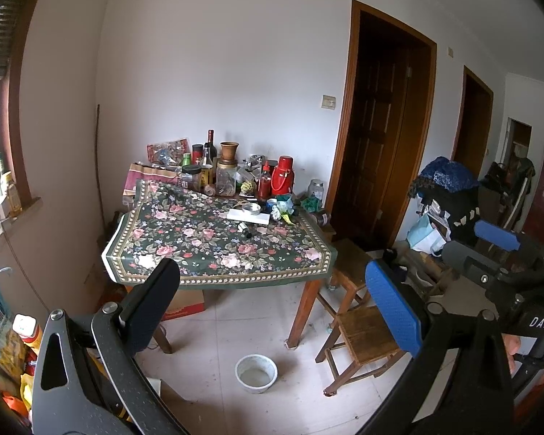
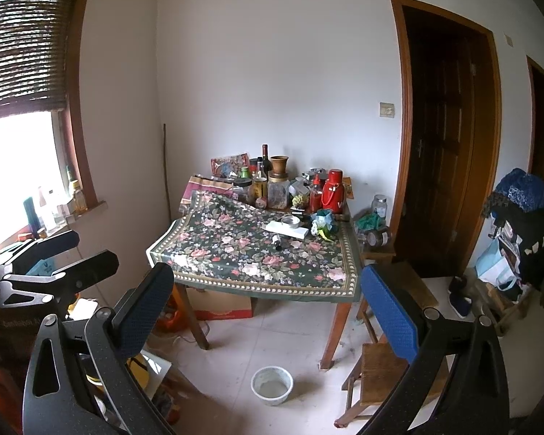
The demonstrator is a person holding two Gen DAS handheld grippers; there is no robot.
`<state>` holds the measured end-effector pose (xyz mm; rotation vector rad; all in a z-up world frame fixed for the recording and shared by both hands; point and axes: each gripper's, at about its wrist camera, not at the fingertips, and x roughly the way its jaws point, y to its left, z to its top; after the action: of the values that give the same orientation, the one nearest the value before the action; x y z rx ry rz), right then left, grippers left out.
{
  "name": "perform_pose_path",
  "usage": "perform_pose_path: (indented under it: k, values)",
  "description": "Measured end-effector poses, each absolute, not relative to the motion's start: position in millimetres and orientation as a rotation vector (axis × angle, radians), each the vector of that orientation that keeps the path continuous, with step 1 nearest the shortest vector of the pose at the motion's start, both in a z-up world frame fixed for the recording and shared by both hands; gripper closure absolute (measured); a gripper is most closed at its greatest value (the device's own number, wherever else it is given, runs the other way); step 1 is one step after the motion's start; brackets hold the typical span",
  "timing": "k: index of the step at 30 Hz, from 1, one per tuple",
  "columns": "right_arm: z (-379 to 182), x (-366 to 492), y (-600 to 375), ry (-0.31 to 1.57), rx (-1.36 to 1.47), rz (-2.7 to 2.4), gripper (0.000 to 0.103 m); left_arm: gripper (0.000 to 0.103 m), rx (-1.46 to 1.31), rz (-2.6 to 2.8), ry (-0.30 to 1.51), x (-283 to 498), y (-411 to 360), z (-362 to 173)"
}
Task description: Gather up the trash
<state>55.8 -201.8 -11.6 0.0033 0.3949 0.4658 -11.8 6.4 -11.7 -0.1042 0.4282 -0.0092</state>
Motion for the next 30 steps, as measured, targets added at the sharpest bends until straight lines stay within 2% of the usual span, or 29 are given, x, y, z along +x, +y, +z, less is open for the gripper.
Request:
perform_pose_path:
  k: [30]
  values:
    - [-12.2, 52.2, -194.4, 0.393, -0.001, 0.460, 0.000, 0.000, -0.102, -0.007, 0.432, -8.2, 11.4, -11.5]
